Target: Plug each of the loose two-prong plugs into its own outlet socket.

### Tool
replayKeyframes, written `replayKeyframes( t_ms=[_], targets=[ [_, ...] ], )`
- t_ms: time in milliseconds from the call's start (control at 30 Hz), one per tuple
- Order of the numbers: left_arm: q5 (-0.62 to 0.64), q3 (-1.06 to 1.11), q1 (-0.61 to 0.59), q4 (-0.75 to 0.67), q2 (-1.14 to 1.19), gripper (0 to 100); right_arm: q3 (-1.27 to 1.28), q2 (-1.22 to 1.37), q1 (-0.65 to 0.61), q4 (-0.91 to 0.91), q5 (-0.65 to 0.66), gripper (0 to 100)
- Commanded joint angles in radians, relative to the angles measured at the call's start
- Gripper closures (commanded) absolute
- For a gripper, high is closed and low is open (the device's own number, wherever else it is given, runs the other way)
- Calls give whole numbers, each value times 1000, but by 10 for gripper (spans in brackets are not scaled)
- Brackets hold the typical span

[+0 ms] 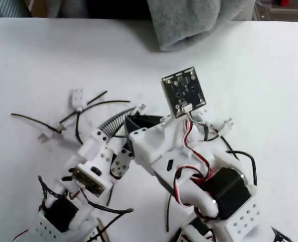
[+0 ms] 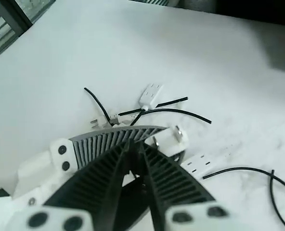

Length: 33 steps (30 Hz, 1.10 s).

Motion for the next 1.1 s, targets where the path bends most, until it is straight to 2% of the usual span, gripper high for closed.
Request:
replayKeyframes(
  t_ms=[0,133,233,700,833,967,1067],
  targets=[
    [9,-14,-5,-21,-12,978,107,12,162,-113,92,979],
    [9,-14,-5,-21,-12,978,232,12,285,-257,152,979],
    [9,-14,-5,-21,-12,978,279,12,331,-323,184,979],
    [15,-11,-24,-20,-12,978,287,2,364,-361,213,979],
    [35,-9,-142,12,-10,977,311,19,364,-355,213,974],
    [213,-15,-343,52,-10,977,354,76,358,-361,215,974],
    [302,-14,-503,80,-10,977,358,153,358,-361,215,974]
  ],
)
